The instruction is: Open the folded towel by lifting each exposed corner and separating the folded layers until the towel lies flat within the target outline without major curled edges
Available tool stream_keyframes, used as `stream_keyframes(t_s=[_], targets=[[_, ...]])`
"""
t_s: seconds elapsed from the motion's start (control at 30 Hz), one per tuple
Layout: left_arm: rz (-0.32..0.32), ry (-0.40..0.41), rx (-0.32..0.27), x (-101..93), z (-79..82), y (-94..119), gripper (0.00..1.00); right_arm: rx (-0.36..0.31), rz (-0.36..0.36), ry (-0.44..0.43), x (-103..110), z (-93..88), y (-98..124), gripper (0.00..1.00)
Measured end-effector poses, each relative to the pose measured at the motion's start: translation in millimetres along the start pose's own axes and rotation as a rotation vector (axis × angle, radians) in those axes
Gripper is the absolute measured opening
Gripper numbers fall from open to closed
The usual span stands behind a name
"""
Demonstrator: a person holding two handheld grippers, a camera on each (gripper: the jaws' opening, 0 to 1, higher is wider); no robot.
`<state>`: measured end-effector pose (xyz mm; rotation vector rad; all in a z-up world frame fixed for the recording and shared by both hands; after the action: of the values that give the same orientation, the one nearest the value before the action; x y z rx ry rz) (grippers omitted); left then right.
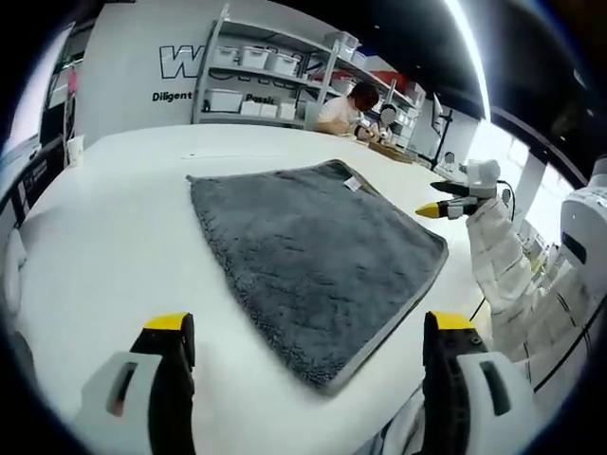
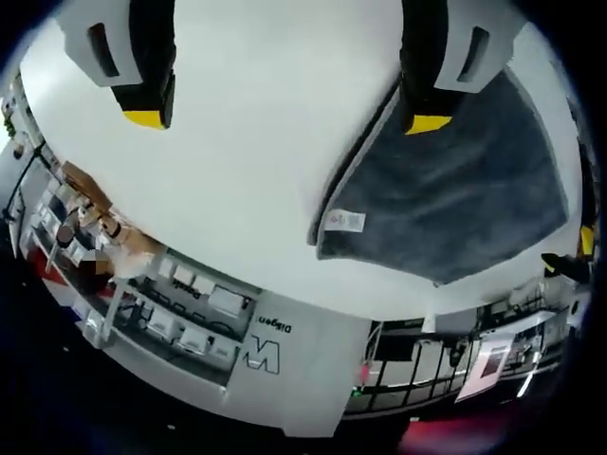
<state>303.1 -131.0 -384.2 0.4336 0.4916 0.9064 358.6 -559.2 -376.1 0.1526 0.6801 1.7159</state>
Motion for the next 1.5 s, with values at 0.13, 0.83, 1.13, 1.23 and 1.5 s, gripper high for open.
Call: stream_keyframes(t_s=[0.13, 0.83, 1.13, 1.23, 1.5], targets=[[-0.013, -0.008, 0.005, -5.6, 0.7, -4, 0.99, 0.013, 0.014, 0.003, 3, -14.9, 14, 0.95], [-0.041, -0.031, 0.007, -28.8, 2.2, -12, 0.99, 0.046, 0.104, 0.008, 19, -50.3, 47, 0.94], [-0.031, -0.017, 0.002, -31.5, -2.1, -10, 0.99, 0.067, 0.134, 0.075, 12, -38.5, 39, 0.91], [-0.013, -0.006, 0.0, -29.0, -4.4, -9, 0.99, 0.04, 0.152, 0.117, 7, -21.8, 34, 0.91], [0.008, 0.009, -0.013, -28.2, -5.3, -6, 0.99, -0.014, 0.154, 0.195, -20, 21.4, 9, 0.82]])
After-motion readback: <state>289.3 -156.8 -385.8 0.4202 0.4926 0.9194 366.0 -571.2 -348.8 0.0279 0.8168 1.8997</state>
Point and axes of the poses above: the point that each gripper's makers call its tool centre point, and the gripper's own axes: y roughly backward along the fingers, x roughly to its left, z roughly out of its top, the point moved 3 cm from there along y, roughly backward along the fingers, and after that the axes turned 3 degrees about z, right-handed, at the moved point
